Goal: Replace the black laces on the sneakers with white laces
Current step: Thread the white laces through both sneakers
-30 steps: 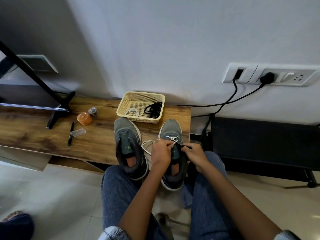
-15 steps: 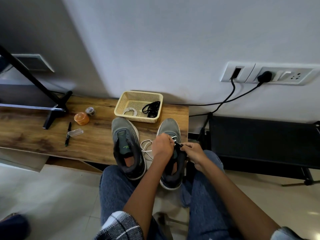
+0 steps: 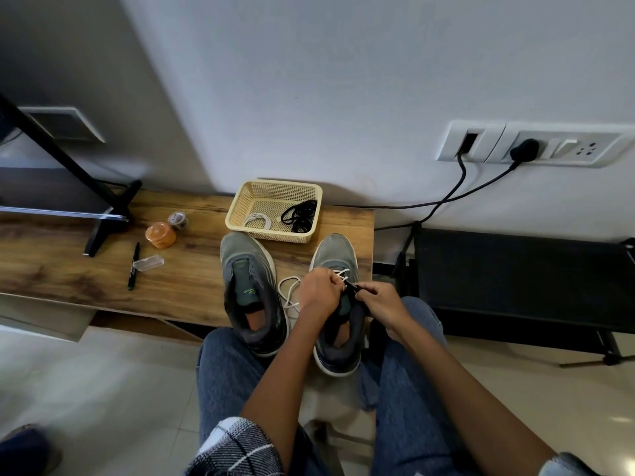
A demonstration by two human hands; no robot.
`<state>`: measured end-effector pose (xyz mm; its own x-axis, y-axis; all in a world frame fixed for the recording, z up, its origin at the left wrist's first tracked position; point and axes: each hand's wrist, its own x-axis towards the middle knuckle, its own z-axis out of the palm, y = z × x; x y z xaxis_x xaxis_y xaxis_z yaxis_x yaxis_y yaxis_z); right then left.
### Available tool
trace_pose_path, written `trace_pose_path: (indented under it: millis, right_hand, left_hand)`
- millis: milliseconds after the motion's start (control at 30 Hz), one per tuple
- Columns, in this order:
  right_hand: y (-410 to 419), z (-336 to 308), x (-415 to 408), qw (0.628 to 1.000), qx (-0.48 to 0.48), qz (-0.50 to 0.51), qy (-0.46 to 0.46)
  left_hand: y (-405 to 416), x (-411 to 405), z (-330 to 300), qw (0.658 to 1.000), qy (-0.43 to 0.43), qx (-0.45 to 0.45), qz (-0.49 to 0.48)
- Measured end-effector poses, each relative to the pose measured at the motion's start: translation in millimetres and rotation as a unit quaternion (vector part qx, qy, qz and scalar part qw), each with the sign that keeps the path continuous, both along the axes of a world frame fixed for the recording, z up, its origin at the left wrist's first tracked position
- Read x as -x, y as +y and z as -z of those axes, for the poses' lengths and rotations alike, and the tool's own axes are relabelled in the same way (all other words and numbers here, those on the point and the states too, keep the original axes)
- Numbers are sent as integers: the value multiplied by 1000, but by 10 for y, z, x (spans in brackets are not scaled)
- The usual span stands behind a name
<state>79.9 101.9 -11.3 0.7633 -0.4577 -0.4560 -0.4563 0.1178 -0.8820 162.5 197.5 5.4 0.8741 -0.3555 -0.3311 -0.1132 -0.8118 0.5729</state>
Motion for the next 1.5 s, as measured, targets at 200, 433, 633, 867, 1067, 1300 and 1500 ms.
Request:
trace_pose_path:
  millis: [200,433,633,867,1067,1300,1500]
  right_hand:
    - [-11,18,5,999,30,-26,2]
    - [-38,58,7,994,93,-55,0]
    - [-49,61,9,996,71,-62,-4]
    - [-49,83,43,1000,-4,-5,-16]
    - [-39,77,40,999,40,-26,-16]
    - [-19,36,23,970,223,-98,6]
    - [-45,31,-33,932,319,-171,20]
  left_hand:
    - [15,25,69,1000,-11,11,-5]
    - [48,40,151,998,-14,55,-6]
    - [92,47,230,992,23,115,-37]
    - [93,31,241,989,46,137,-36]
    - [66,28,165,995,29,93,-26]
    - [3,-12,51,996,-65,-4,68]
    - [-10,-49,103,979,-120,-39,157]
